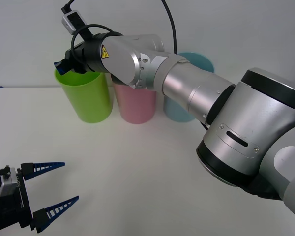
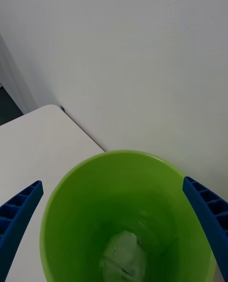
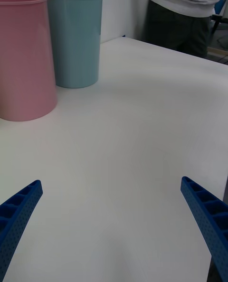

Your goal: Put cans in the blue bin and PET bottles in the pink bin and trash in the green bin.

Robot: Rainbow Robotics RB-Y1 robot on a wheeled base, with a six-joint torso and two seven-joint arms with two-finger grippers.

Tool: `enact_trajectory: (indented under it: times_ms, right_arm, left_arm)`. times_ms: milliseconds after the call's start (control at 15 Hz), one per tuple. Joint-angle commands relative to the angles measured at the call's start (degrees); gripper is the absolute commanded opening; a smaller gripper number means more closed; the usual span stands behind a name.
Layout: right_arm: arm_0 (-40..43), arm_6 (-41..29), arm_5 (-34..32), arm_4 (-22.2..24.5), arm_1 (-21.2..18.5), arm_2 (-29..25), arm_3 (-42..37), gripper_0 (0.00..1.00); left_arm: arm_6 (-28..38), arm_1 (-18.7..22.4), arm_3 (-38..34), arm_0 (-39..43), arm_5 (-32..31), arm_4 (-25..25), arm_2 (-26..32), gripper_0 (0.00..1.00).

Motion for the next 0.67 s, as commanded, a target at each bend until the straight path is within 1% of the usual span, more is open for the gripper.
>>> enact_trajectory:
  times_ms: [67,267,333,400,533,667]
  right_arm:
    - [0.01,0.01,-0.01,-0.18,-0.01,-0.1,0.01,0.99]
    - [0.01,2.21,-0.19,-1.33,-0.27,-1.51,-0.52,0.99]
    - [0.01,3.18,-1.77,-2.03,-0.89,-3.09,-1.92,1.0]
    - [0.18,4.06,-3.88,-4.14,-2.38,-4.49,-4.21,1.0]
    - [2.29,4.32,-6.25,-7.3,-7.3,-4.76,-12.21,1.0]
    - [7.39,4.32,-7.75,-9.94,-13.63,-5.11,-23.9,1.0]
  left_arm:
    - [0.0,0.0,0.0,0.0,0.0,0.0,0.0,1.0]
    - [0.0,0.0,0.0,0.0,0.0,0.0,0.0,1.0]
    - [0.0,0.0,0.0,0.0,0.0,0.0,0.0,1.0]
    - [0.0,0.0,0.0,0.0,0.0,0.0,0.0,1.0]
    - [0.0,0.0,0.0,0.0,0.0,0.0,0.0,1.0]
    - [0.0,0.0,0.0,0.0,0.0,0.0,0.0,1.0]
